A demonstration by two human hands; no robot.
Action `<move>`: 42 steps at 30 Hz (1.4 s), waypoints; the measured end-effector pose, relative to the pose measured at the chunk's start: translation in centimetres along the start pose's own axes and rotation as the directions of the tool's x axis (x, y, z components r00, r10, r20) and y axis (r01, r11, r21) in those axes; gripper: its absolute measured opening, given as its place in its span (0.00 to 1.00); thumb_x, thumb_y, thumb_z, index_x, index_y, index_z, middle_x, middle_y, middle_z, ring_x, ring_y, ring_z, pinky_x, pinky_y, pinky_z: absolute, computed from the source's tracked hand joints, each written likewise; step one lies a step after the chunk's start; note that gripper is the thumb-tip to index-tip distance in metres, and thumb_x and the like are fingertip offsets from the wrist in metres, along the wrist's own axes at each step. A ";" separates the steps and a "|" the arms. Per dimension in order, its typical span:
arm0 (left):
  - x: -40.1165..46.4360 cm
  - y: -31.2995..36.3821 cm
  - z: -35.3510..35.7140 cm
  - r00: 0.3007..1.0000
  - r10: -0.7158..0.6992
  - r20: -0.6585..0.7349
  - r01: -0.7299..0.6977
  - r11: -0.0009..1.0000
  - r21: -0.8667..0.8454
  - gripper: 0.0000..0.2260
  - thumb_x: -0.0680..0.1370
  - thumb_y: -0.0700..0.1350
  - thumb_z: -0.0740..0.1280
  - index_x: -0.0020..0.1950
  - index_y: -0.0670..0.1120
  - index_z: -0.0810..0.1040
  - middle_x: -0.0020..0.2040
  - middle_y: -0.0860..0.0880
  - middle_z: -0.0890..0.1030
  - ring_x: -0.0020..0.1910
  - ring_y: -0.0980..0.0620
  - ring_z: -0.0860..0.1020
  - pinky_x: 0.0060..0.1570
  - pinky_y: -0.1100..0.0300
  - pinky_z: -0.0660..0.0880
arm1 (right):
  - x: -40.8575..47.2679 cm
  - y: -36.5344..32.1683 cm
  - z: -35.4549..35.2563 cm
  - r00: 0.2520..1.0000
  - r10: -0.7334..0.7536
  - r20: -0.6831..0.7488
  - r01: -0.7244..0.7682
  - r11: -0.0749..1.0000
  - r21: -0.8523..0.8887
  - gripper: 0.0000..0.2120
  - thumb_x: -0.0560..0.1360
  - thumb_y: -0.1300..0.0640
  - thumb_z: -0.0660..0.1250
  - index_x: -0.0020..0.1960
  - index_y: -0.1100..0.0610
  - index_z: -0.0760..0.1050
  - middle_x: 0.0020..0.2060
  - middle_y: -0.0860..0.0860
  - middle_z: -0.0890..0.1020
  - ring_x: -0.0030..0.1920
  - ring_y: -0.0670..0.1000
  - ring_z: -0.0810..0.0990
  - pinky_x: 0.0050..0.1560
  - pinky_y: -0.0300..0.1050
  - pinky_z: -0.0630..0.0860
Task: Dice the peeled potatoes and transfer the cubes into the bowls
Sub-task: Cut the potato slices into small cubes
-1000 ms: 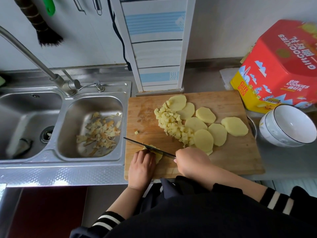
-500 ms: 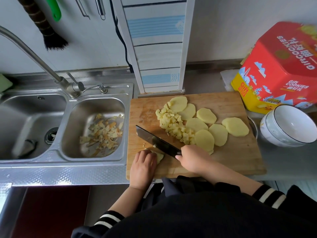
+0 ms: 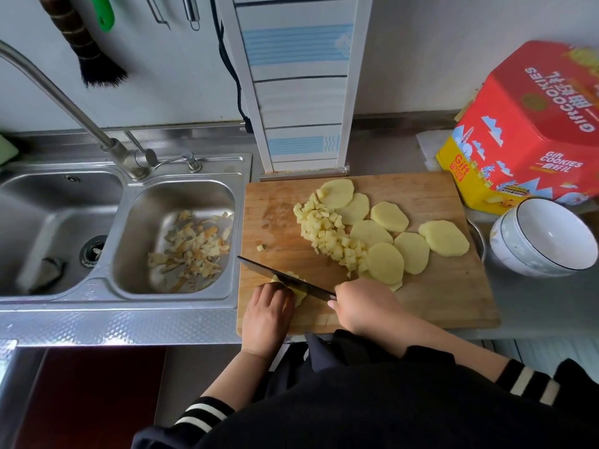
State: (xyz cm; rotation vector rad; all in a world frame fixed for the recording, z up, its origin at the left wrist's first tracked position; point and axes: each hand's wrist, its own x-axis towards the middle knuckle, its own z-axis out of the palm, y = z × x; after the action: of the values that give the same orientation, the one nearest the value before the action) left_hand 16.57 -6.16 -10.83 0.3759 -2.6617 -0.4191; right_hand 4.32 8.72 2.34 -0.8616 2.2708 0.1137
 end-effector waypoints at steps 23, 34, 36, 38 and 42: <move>0.0 -0.2 -0.1 1.000 -0.016 0.022 0.017 0.998 -0.054 0.14 0.79 0.50 0.62 0.46 0.42 0.82 0.46 0.46 0.79 0.47 0.47 0.74 0.46 0.57 0.71 | 1.0 1.4 0.9 0.997 0.071 -0.008 -0.067 0.972 0.226 0.15 0.82 0.47 0.58 0.54 0.58 0.75 0.43 0.51 0.78 0.44 0.53 0.77 0.43 0.46 0.74; -0.7 -0.5 -0.1 1.000 -0.006 0.017 0.006 1.000 -0.030 0.12 0.79 0.48 0.63 0.46 0.42 0.82 0.47 0.46 0.79 0.47 0.46 0.74 0.44 0.56 0.72 | -0.6 0.5 0.6 0.999 -0.011 -0.044 0.015 0.994 0.107 0.16 0.82 0.45 0.55 0.54 0.55 0.75 0.39 0.48 0.75 0.43 0.52 0.75 0.41 0.45 0.69; -0.8 -0.6 0.0 1.000 -0.002 0.012 0.003 1.000 -0.027 0.11 0.79 0.47 0.64 0.46 0.42 0.82 0.46 0.46 0.79 0.47 0.45 0.74 0.44 0.56 0.72 | -0.5 0.2 0.6 0.999 -0.018 -0.027 0.020 0.997 0.072 0.16 0.82 0.45 0.54 0.53 0.56 0.75 0.36 0.48 0.72 0.43 0.53 0.77 0.41 0.46 0.71; -0.9 -0.6 0.0 1.000 -0.008 0.009 0.009 0.999 -0.036 0.11 0.79 0.47 0.64 0.46 0.42 0.81 0.46 0.45 0.79 0.47 0.45 0.74 0.45 0.56 0.72 | -0.5 -0.1 0.7 1.000 -0.022 -0.010 0.023 0.999 0.047 0.16 0.82 0.46 0.54 0.51 0.56 0.74 0.36 0.49 0.72 0.43 0.54 0.76 0.40 0.47 0.70; -1.1 -0.5 0.0 1.000 -0.020 0.021 0.021 0.998 -0.061 0.11 0.79 0.48 0.64 0.48 0.42 0.82 0.47 0.45 0.79 0.48 0.45 0.74 0.46 0.56 0.71 | -0.7 -0.1 0.7 1.000 -0.027 -0.001 0.027 0.999 0.036 0.14 0.83 0.48 0.54 0.46 0.55 0.71 0.38 0.50 0.74 0.42 0.54 0.76 0.39 0.46 0.69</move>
State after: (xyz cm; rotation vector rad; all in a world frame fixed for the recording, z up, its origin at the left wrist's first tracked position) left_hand 17.62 -6.25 -11.36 0.3828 -2.6598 -0.5115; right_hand 5.19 9.27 2.26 -0.8725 2.2542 0.0598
